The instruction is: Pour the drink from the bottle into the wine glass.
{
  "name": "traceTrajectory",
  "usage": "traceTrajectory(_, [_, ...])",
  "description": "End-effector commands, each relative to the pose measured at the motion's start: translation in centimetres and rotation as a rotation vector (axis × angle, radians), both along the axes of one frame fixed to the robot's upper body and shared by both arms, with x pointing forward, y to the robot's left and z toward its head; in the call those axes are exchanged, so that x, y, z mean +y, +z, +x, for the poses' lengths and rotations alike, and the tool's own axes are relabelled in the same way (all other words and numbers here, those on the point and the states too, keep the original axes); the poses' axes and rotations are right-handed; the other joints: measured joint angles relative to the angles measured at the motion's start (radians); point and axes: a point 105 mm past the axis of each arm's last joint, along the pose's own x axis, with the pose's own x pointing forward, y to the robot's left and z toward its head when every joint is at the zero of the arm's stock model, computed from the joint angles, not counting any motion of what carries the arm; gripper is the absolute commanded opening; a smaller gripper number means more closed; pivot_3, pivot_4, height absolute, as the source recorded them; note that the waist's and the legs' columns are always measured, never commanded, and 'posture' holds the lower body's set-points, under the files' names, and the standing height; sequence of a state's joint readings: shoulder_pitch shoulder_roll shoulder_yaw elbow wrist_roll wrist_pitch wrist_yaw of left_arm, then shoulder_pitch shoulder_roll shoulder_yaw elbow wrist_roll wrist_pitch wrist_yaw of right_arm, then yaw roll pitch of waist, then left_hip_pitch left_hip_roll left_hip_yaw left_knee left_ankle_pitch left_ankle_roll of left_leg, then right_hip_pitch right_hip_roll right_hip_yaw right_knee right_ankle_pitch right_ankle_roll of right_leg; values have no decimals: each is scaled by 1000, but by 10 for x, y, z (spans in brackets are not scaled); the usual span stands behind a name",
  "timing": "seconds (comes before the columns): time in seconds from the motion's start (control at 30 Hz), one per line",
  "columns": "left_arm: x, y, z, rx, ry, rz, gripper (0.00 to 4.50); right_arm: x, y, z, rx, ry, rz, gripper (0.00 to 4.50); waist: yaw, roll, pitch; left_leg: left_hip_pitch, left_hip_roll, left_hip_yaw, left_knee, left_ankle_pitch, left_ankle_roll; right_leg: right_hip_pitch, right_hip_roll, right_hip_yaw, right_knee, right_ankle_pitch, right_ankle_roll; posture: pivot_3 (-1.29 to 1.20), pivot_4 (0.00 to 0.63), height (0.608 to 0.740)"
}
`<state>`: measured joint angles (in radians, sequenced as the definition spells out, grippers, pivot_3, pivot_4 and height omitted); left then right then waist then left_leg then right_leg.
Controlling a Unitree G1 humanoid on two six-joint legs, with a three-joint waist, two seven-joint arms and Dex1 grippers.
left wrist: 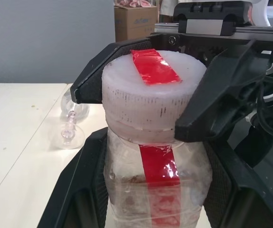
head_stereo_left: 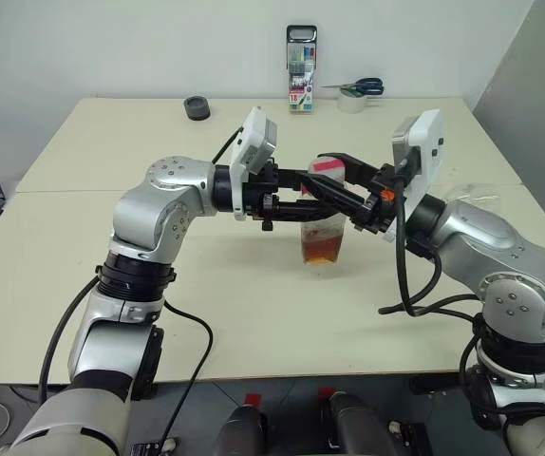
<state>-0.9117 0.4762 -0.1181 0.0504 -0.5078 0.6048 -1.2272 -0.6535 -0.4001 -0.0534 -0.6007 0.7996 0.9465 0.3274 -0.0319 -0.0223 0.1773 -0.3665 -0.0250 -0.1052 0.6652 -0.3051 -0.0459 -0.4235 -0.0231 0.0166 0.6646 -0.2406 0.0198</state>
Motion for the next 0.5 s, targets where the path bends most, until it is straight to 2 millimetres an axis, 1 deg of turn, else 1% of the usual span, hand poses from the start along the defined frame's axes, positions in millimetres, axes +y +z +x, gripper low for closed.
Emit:
traceTrajectory(0.03, [2,13,-4,-59,-3,-11,2136,-7,14,-1,-68,-8,11,1925,0,0,0,0,0,0,0,0,0,0,0,0,0,0,0,0,150,740])
traceTrajectory(0.1, [2,14,-3,-60,-2,-11,2136,-7,15,-1,-72,3,7,1925,0,0,0,0,0,0,0,0,0,0,0,0,0,0,0,0,150,740])
traceTrajectory(0.2, [2,15,-2,-63,-4,-12,2136,-2,18,-5,-79,100,-11,1925,0,0,0,0,0,0,0,0,0,0,0,0,0,0,0,0,150,740])
traceTrajectory(0.27, [0,16,-2,-68,-11,-16,2136,5,24,-12,-65,242,-11,1925,0,0,0,0,0,0,0,0,0,0,0,0,0,0,0,0,150,740])
traceTrajectory(0.33, [-2,18,-4,-78,-27,-16,2136,11,25,-15,-60,381,-54,1925,0,0,0,0,0,1,0,0,0,0,0,0,0,0,0,0,150,740])
traceTrajectory(0.4, [-4,21,-5,-79,-42,-16,2136,18,20,-14,-34,528,-117,1925,-1,0,0,1,0,3,0,-2,4,1,1,-1,0,0,0,0,150,740])
traceTrajectory(0.5, [-5,22,-9,-80,-55,-6,2136,24,10,-8,-9,658,-197,1925,-3,0,0,1,0,5,0,-2,4,1,1,-1,-1,0,0,0,150,740])
